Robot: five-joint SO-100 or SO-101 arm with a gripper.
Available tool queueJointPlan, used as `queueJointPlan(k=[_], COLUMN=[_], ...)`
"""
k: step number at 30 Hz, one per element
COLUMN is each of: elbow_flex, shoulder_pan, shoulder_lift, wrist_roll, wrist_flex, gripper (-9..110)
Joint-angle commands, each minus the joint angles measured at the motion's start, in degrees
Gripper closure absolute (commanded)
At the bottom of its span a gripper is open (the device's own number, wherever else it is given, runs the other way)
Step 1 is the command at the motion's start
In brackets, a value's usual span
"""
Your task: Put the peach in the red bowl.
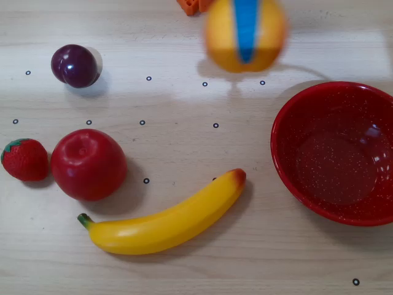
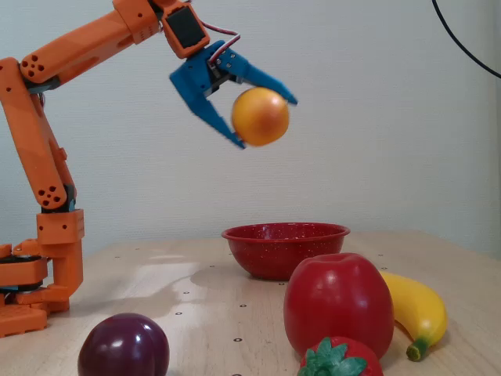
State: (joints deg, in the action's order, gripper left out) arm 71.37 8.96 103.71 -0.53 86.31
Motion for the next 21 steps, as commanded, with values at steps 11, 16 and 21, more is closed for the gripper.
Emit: queueJointPlan(k=[11, 16, 21], elbow_flex=[7.4, 8.3, 9.9], shoulder_pan=[18.7, 20.6, 21.4], shoulder_lift=[5.7, -0.5, -6.0], wrist_roll=[2.7, 2.9, 1.9], wrist_flex=[-21.5, -23.1, -24.5], gripper=[101, 101, 95])
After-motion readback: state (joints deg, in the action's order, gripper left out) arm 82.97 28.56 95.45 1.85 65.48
